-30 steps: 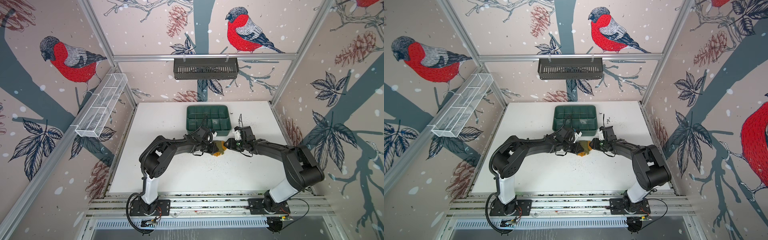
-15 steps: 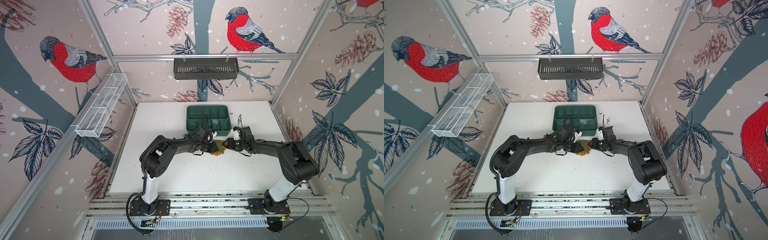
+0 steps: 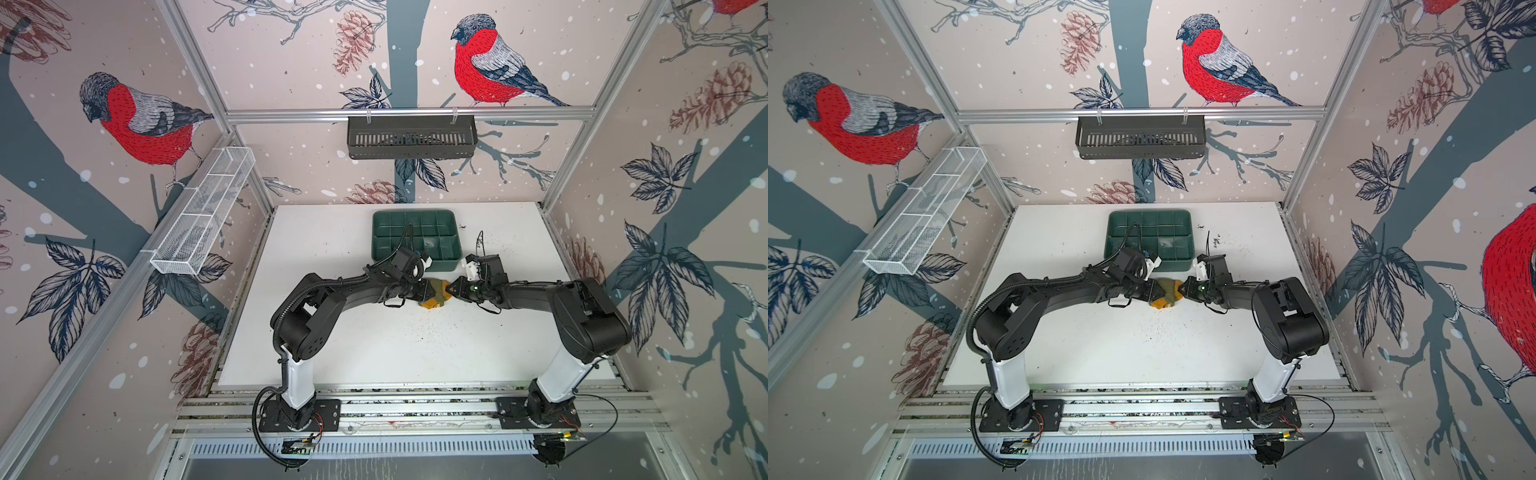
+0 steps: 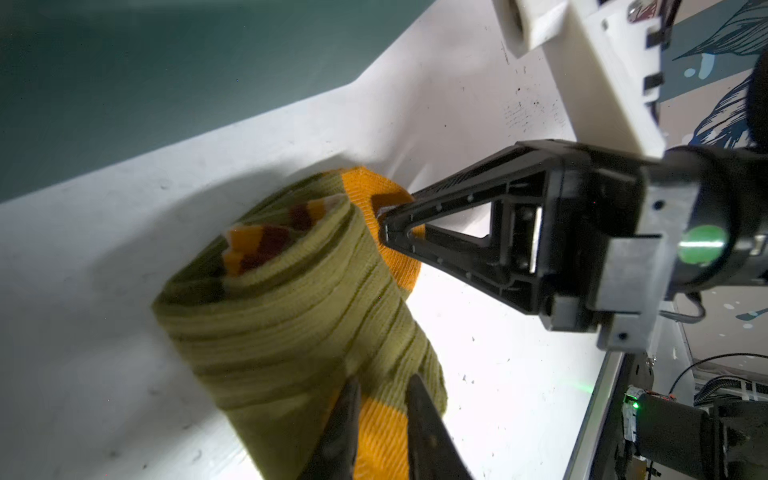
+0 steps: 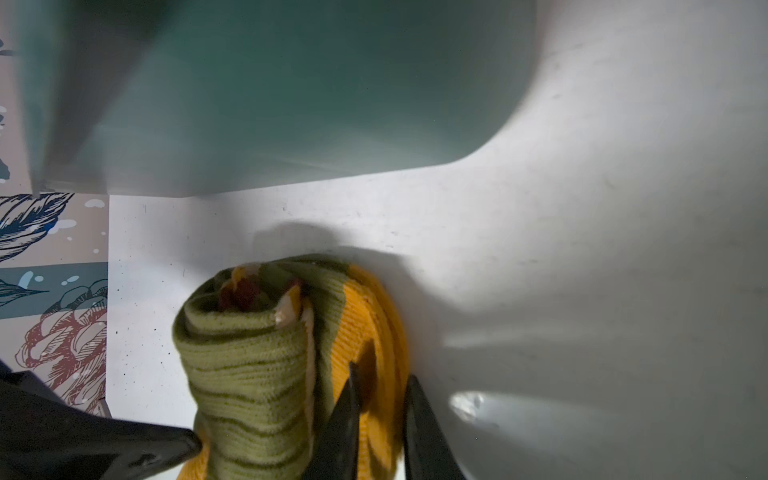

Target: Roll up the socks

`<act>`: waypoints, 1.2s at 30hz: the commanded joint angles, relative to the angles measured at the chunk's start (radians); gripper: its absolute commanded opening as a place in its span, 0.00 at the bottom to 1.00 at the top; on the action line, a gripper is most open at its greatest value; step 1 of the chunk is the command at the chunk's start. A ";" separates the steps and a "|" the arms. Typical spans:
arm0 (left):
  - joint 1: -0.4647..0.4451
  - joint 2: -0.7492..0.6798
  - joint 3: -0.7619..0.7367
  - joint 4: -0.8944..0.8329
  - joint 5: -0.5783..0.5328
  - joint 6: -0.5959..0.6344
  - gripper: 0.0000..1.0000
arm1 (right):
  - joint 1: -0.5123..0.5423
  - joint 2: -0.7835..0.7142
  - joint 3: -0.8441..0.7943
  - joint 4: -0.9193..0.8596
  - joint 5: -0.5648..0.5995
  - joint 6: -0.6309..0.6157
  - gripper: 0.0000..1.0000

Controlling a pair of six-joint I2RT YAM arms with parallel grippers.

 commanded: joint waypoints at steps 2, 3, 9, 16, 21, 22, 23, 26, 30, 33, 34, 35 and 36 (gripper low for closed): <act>0.007 -0.025 0.002 -0.042 -0.038 0.034 0.24 | -0.001 -0.012 -0.006 -0.029 0.012 0.003 0.21; 0.009 -0.024 -0.002 -0.045 -0.040 0.036 0.24 | -0.002 -0.014 -0.008 -0.027 0.013 0.003 0.21; 0.012 0.014 0.004 -0.029 -0.049 0.039 0.24 | -0.002 -0.060 -0.035 -0.008 0.009 0.014 0.20; 0.010 0.048 0.023 0.014 0.003 0.021 0.22 | 0.006 -0.141 -0.040 -0.021 0.012 0.014 0.19; 0.006 0.056 0.012 0.026 0.009 0.017 0.22 | 0.038 -0.150 -0.014 -0.035 0.005 0.006 0.18; 0.006 0.060 0.010 0.030 0.011 0.016 0.22 | 0.046 -0.146 -0.008 -0.038 0.003 0.004 0.18; 0.006 0.063 0.010 0.031 0.013 0.014 0.22 | 0.056 -0.140 -0.001 -0.039 0.004 0.004 0.17; 0.004 0.073 0.011 0.039 0.020 0.010 0.22 | 0.059 -0.142 -0.006 -0.040 0.021 0.018 0.31; 0.004 0.083 0.022 0.030 0.022 0.016 0.22 | 0.030 -0.194 -0.042 -0.060 0.069 0.027 0.45; 0.004 0.087 0.022 0.025 0.019 0.021 0.22 | 0.009 -0.194 -0.035 -0.109 0.116 0.013 0.46; 0.004 0.088 0.022 0.027 0.020 0.021 0.21 | 0.003 -0.188 -0.036 -0.107 0.112 0.014 0.46; 0.003 0.088 0.018 0.028 0.020 0.021 0.21 | -0.004 -0.177 -0.035 -0.103 0.106 0.014 0.46; 0.004 0.087 0.014 0.031 0.021 0.019 0.21 | -0.006 -0.167 -0.030 -0.102 0.104 0.015 0.46</act>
